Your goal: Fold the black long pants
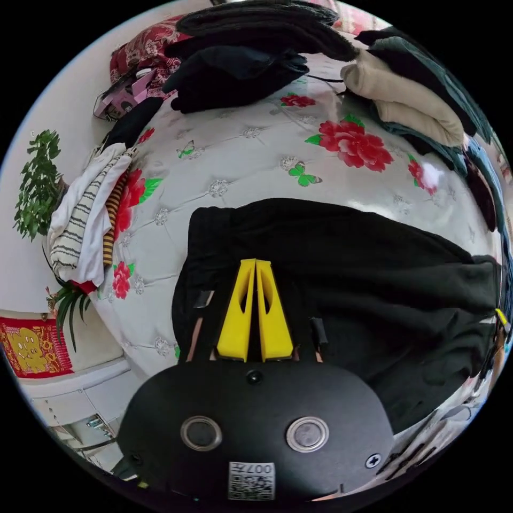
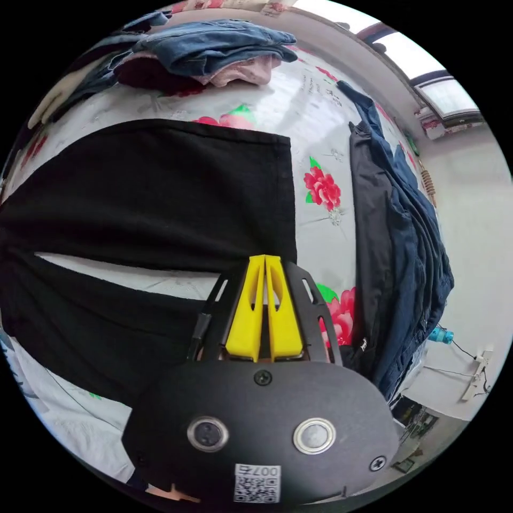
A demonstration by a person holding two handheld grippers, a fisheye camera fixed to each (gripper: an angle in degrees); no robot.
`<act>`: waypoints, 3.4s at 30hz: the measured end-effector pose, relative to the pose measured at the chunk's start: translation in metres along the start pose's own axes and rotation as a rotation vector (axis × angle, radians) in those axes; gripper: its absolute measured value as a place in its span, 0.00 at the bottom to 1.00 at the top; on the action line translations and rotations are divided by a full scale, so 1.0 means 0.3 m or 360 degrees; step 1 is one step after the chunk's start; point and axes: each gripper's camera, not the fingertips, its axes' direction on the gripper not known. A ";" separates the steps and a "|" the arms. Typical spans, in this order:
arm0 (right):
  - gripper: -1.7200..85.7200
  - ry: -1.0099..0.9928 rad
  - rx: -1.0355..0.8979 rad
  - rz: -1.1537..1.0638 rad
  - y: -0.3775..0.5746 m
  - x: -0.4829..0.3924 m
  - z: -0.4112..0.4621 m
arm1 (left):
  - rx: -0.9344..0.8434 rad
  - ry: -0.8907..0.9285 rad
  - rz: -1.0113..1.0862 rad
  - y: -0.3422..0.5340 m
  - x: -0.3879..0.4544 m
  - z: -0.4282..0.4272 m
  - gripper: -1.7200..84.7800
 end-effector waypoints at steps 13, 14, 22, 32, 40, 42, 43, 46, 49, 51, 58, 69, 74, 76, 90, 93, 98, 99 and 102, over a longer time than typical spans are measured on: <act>0.02 0.0006 -0.0092 0.0497 -0.293 0.165 -0.089 | 0.0111 0.0277 -0.0020 -0.333 0.085 0.103 0.01; 0.02 0.0049 -0.0035 0.0515 -0.286 0.164 -0.119 | 0.0093 0.0306 -0.0071 -0.337 0.062 0.098 0.01; 0.03 -0.0714 0.0464 0.0690 0.193 0.269 -0.358 | 0.0362 0.0336 -0.0317 0.075 -0.150 -0.107 0.02; 0.10 -0.1070 0.0288 0.1025 0.838 0.324 -0.255 | 0.0029 0.0549 -0.0925 0.754 -0.374 -0.076 0.14; 0.08 -0.1004 0.0243 0.1181 0.845 0.356 -0.146 | -0.0051 0.0452 -0.0793 0.644 -0.347 0.053 0.10; 0.05 -0.1014 0.0183 0.1133 0.823 0.354 -0.140 | -0.0090 0.0454 -0.0687 0.603 -0.364 0.059 0.06; 0.04 -0.0989 0.0186 0.1126 0.831 0.366 -0.157 | -0.0094 0.0468 -0.0674 0.600 -0.374 0.058 0.06; 0.02 -0.1052 0.0396 0.1163 0.969 0.446 -0.260 | 0.0027 0.0624 -0.0682 0.652 -0.471 0.002 0.03; 0.02 -0.1055 0.0526 0.1094 1.189 0.496 -0.348 | 0.0181 0.0723 -0.0655 0.791 -0.579 -0.069 0.02; 0.02 -0.0960 0.0431 0.1072 1.302 0.499 -0.333 | 0.0169 0.0749 -0.0711 0.911 -0.654 -0.050 0.01; 0.02 -0.1939 0.1036 0.1621 1.601 0.713 -0.267 | 0.0570 0.1506 -0.1005 1.022 -0.822 -0.014 0.01; 0.02 -0.2151 0.1637 0.1284 1.627 0.860 -0.542 | 0.0969 0.1783 -0.0868 1.001 -0.951 -0.141 0.01; 0.02 -0.2125 0.1509 0.1366 1.697 0.853 -0.489 | 0.0799 0.1821 -0.1043 1.099 -0.987 -0.061 0.01; 0.02 -0.2128 0.1462 0.1365 1.658 0.856 -0.490 | 0.0793 0.1833 -0.1049 1.088 -0.990 -0.061 0.01; 0.04 -0.1899 0.1366 0.1322 0.442 0.920 -0.594 | 0.0678 0.1735 -0.0951 0.053 -0.748 0.058 0.11; 0.05 -0.1816 0.1199 0.0928 0.305 0.672 -0.564 | 0.0709 0.1570 -0.0662 -0.006 -0.632 0.021 0.11; 0.06 -0.1811 0.0613 0.0043 0.315 0.086 -0.410 | 0.0451 0.1017 -0.0188 0.106 -0.446 0.077 0.11; 0.07 -0.1810 0.0457 -0.0133 0.341 -0.051 -0.372 | 0.0406 0.0906 -0.0132 0.147 -0.419 0.094 0.11; 0.07 -0.1758 0.0113 -0.0423 0.375 -0.315 -0.294 | 0.0329 0.0635 -0.0097 0.219 -0.379 0.123 0.10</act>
